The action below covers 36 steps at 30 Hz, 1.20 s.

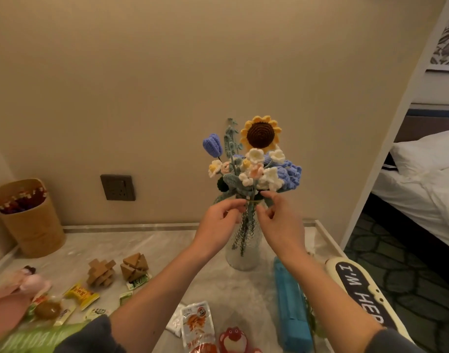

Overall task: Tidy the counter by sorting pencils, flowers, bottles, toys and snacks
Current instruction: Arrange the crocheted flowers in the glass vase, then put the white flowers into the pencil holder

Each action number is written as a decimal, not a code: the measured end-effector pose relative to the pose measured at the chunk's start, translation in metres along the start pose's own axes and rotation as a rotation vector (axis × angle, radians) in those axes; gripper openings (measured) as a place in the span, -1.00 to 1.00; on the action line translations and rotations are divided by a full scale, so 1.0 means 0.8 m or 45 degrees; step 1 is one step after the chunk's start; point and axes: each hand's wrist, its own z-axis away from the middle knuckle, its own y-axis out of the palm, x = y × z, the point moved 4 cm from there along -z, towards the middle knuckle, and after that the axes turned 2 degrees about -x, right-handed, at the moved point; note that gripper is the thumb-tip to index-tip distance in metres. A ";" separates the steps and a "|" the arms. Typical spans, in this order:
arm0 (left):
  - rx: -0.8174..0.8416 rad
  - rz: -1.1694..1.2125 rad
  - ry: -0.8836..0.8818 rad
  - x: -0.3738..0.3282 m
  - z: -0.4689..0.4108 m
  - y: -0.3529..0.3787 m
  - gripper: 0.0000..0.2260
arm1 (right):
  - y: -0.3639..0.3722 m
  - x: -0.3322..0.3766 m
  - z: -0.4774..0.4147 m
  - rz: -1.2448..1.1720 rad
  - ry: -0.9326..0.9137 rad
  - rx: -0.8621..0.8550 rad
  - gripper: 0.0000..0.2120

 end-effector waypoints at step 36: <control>0.756 -0.327 -0.249 0.090 0.088 0.181 -0.51 | -0.058 -0.168 0.157 -0.346 0.671 0.331 -0.49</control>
